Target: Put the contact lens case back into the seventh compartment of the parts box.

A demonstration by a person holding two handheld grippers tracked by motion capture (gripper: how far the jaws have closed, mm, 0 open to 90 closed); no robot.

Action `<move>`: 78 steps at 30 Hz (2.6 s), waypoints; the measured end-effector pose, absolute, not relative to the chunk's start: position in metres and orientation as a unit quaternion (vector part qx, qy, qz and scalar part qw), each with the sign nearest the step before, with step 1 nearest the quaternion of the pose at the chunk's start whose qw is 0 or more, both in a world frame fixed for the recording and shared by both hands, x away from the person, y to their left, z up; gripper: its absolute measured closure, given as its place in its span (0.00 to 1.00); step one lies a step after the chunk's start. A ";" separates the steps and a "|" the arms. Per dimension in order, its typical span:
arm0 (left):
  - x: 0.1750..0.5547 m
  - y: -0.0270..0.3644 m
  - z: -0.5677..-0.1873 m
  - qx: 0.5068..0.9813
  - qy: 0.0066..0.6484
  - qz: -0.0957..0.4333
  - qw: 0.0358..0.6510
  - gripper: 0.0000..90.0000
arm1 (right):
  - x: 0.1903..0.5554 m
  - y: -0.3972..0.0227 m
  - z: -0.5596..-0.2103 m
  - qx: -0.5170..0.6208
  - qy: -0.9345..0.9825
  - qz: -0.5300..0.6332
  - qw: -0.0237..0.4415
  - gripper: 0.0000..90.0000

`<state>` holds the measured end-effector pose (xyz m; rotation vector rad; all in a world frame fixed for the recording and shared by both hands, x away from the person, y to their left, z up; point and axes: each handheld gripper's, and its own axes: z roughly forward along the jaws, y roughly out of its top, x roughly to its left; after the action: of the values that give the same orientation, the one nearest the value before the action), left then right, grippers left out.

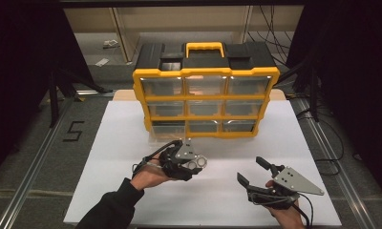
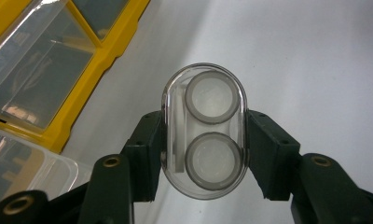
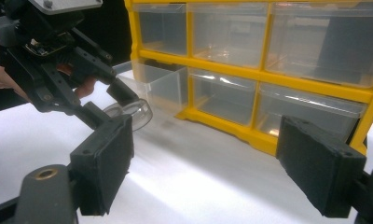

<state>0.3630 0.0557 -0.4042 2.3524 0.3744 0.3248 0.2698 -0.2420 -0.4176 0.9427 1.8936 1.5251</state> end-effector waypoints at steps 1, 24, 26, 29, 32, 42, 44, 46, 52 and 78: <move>0.363 0.056 -0.404 0.912 0.147 0.127 0.362 0.55 | 0.270 -0.242 -0.418 0.349 0.700 0.564 0.264 0.22; 0.367 0.076 -0.374 0.884 0.179 0.157 0.402 0.55 | 0.270 -0.242 -0.417 0.348 0.700 0.565 0.265 0.22; 0.369 0.081 -0.371 0.879 0.188 0.161 0.407 0.55 | 0.270 -0.242 -0.417 0.349 0.700 0.564 0.264 0.22; 0.372 0.090 -0.365 0.871 0.204 0.171 0.414 0.55 | 0.270 -0.242 -0.417 0.348 0.700 0.565 0.265 0.22; 0.376 0.099 -0.359 0.863 0.226 0.183 0.412 0.55 | 0.270 -0.242 -0.417 0.349 0.699 0.565 0.265 0.22; 0.392 0.116 -0.351 0.853 0.271 0.191 0.402 0.55 | 0.270 -0.242 -0.418 0.352 0.699 0.563 0.265 0.22; 0.396 0.118 -0.352 0.854 0.278 0.192 0.395 0.55 | 0.270 -0.242 -0.418 0.351 0.700 0.563 0.264 0.22; 0.402 0.122 -0.354 0.852 0.290 0.188 0.394 0.55 | 0.270 -0.243 -0.418 0.353 0.701 0.562 0.263 0.22; 0.416 0.128 -0.362 0.852 0.318 0.193 0.369 0.55 | 0.271 -0.242 -0.418 0.352 0.700 0.564 0.263 0.22; 0.439 0.133 -0.386 0.858 0.377 0.180 0.300 0.55 | 0.271 -0.243 -0.418 0.352 0.700 0.564 0.262 0.22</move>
<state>0.4394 0.1330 -0.3865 2.2769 1.0022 0.4776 0.2707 -0.2428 -0.4181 0.9522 1.8934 1.5245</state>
